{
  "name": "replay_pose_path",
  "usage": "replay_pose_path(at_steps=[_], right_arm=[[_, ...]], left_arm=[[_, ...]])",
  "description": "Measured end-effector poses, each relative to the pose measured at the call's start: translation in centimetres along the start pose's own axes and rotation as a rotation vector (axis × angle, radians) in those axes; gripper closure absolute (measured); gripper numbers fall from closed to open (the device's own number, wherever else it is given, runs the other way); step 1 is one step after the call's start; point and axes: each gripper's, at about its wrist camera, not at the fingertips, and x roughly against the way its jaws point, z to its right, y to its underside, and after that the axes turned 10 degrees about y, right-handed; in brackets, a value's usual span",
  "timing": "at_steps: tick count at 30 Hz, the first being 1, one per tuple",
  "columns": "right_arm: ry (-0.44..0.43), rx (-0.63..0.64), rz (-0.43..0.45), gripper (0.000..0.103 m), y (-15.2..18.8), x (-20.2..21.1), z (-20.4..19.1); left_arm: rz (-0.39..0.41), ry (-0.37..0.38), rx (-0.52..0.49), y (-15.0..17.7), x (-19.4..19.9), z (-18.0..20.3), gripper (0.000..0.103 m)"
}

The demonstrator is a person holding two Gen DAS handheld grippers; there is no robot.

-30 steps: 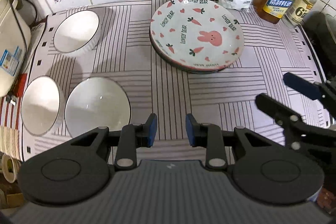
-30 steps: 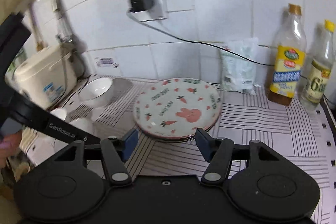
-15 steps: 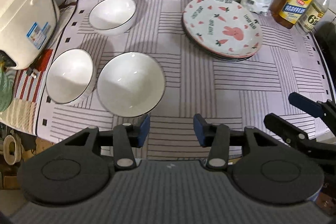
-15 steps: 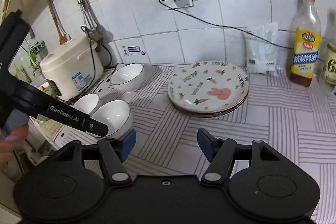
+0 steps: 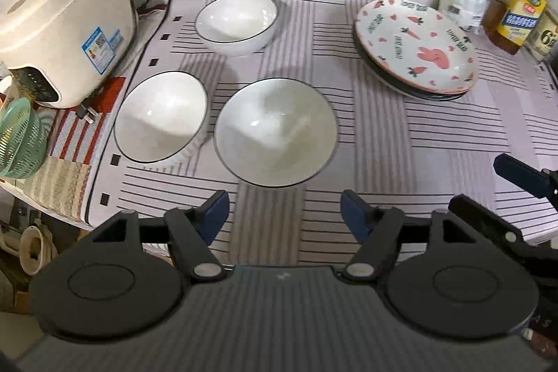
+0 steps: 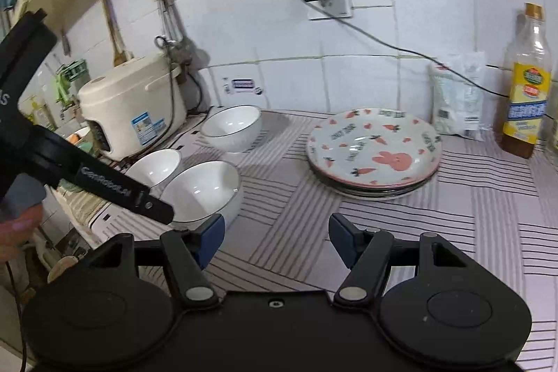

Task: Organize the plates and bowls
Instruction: 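Move both grippers to the rim of a white black-rimmed bowl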

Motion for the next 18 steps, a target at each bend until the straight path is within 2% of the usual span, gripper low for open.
replay_pose_path(at_steps=[7, 18], right_arm=[[-0.037, 0.056, -0.006, 0.032, 0.0, -2.9, -2.4], [-0.135, -0.014, -0.038, 0.033, -0.1, -8.4, -3.9]], left_arm=[[0.027, 0.007, 0.025, 0.1, -1.2, -2.5, 0.026], [0.046, 0.048, 0.11, -0.6, -4.1, -5.8, 0.025]])
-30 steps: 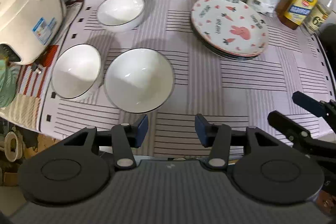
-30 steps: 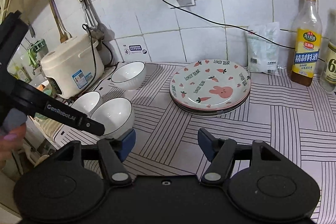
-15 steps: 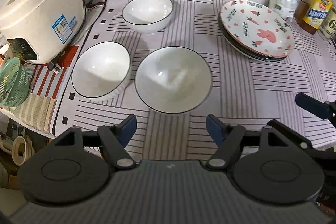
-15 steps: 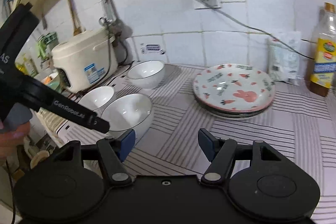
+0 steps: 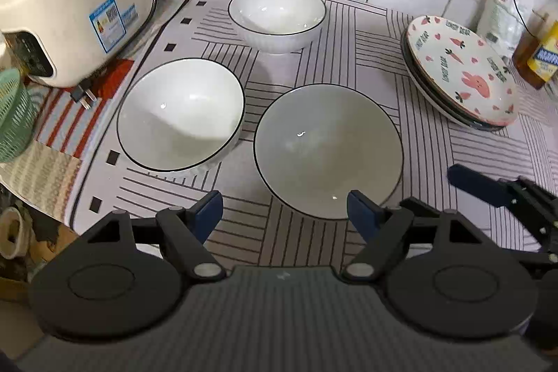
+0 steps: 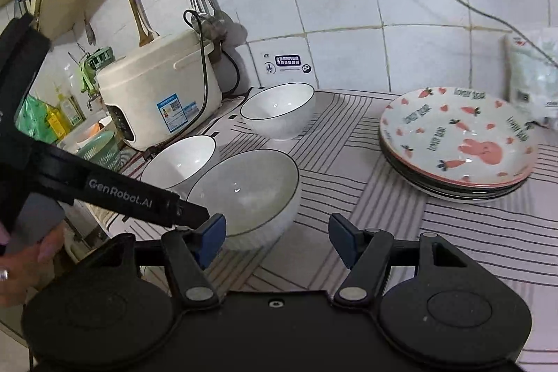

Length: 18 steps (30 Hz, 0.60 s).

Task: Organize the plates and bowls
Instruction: 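Move both grippers to the rim of a white black-rimmed bowl, then close both grippers on the white bowl rim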

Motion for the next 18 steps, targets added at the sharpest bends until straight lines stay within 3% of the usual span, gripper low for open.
replay_pose_path(at_steps=[4, 10, 13, 14, 15, 16, 18], right_arm=[[0.007, -0.019, -0.015, 0.034, 0.0, -2.1, -0.3], [0.002, -0.09, -0.072, 0.047, 0.0, -4.9, 0.2], [-0.004, -0.115, -0.086, 0.057, -0.1, -5.7, 0.3], [-0.006, -0.121, -0.092, 0.062, -0.1, -5.8, 0.3], [-0.005, -0.126, -0.102, 0.068, -0.2, -6.0, 0.3], [0.007, -0.127, -0.108, 0.071, -0.2, -6.1, 0.1], [0.047, -0.139, -0.111, 0.082, -0.3, -6.3, 0.1]], left_arm=[[-0.016, 0.017, 0.024, -0.4, -1.2, -0.6, 0.026], [-0.045, 0.046, 0.075, -1.5, -2.7, -1.5, 0.032], [-0.046, 0.052, 0.09, -1.8, -3.1, -1.6, 0.044], [-0.049, 0.053, 0.094, -1.8, -3.2, -1.6, 0.053], [-0.052, 0.048, 0.1, -1.8, -3.3, -1.6, 0.071], [-0.056, 0.045, 0.11, -1.8, -3.4, -1.7, 0.079], [-0.06, 0.049, 0.117, -1.6, -3.4, -1.6, 0.082]])
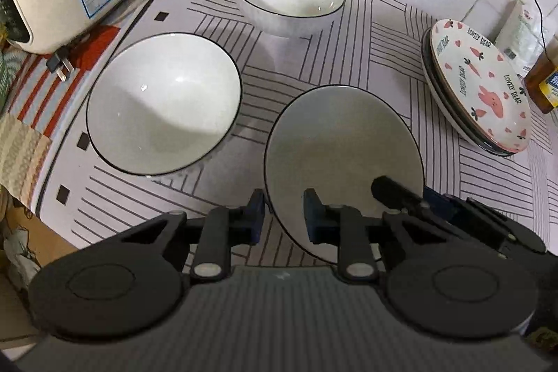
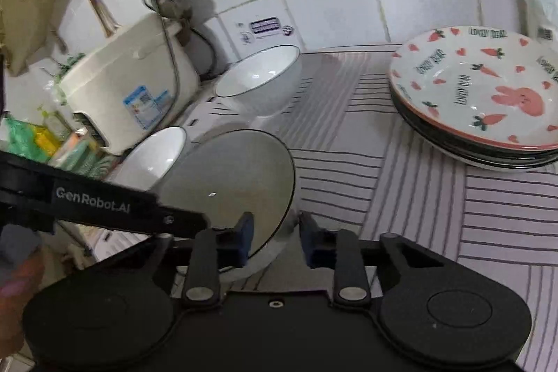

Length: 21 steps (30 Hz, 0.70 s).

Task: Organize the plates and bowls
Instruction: 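Close both grippers on the white bowl rim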

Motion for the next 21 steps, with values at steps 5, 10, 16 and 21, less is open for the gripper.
replay_pose_path(at_steps=[5, 10, 16, 21], right_arm=[[0.025, -0.041, -0.01, 0.087, 0.1, 0.0, 0.2], [0.027, -0.059, -0.011, 0.087, 0.0, 1.7, 0.9], [0.027, -0.08, -0.002, 0.087, -0.5, 5.3, 3.1], [0.051, -0.073, 0.019, 0.087, -0.2, 8.0, 5.0]], left_arm=[[-0.01, -0.034, -0.03, 0.5, 0.3, 0.8, 0.086], [-0.014, -0.014, -0.055, 0.9, 1.4, 2.2, 0.086], [-0.032, 0.035, -0.101, 1.4, 3.3, 5.3, 0.086], [-0.04, 0.026, -0.202, 2.5, 3.7, 9.0, 0.086]])
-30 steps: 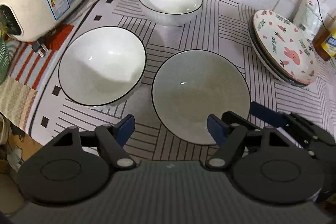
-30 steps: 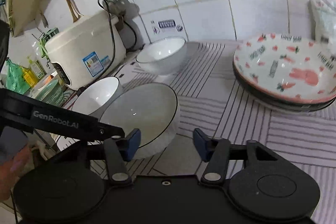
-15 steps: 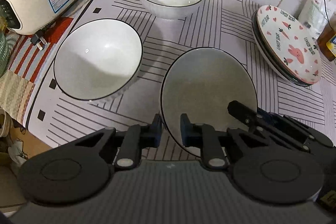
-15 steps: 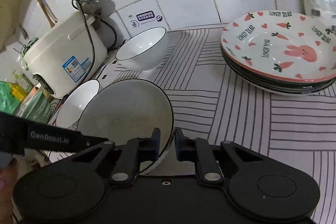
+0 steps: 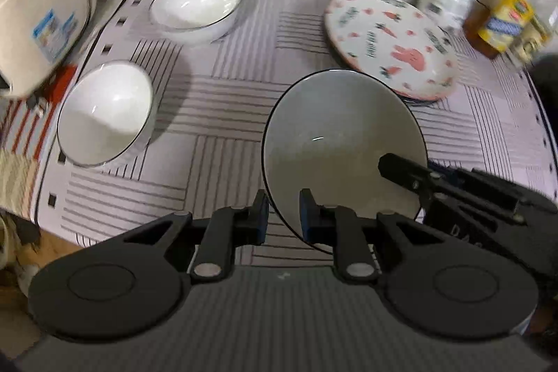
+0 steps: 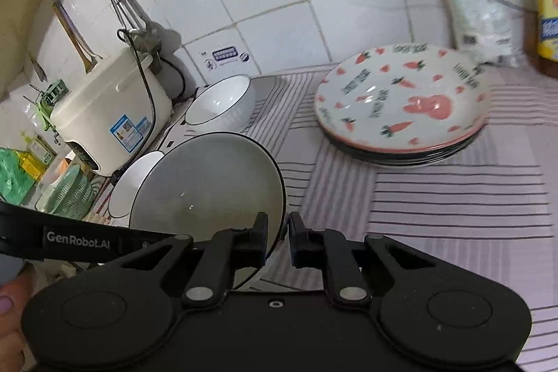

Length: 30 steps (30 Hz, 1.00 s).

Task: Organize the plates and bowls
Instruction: 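Close both grippers on the white bowl rim, then carry the white bowl and lower it beside the plate stack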

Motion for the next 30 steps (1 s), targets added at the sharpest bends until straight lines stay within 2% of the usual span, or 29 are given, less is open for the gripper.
replay_pose_path(at_steps=[11, 19, 24, 30], right_arm=[[0.065, -0.065, 0.008, 0.087, -0.1, 2.8, 5.0], [0.113, -0.126, -0.022, 0.087, 0.6, 1.6, 7.6], [0.13, -0.193, -0.008, 0.087, 1.4, 0.7, 8.9], [0.16, -0.188, -0.004, 0.087, 1.4, -0.2, 9.2]], left_arm=[[-0.047, 0.048, -0.058, 0.7, -2.4, 5.5, 0.086], [-0.118, 0.081, -0.03, 0.0, -5.8, 6.3, 0.086], [-0.15, 0.083, -0.03, -0.3, -7.6, 6.6, 0.086], [-0.169, 0.098, -0.021, -0.6, -8.6, 6.7, 0.086]])
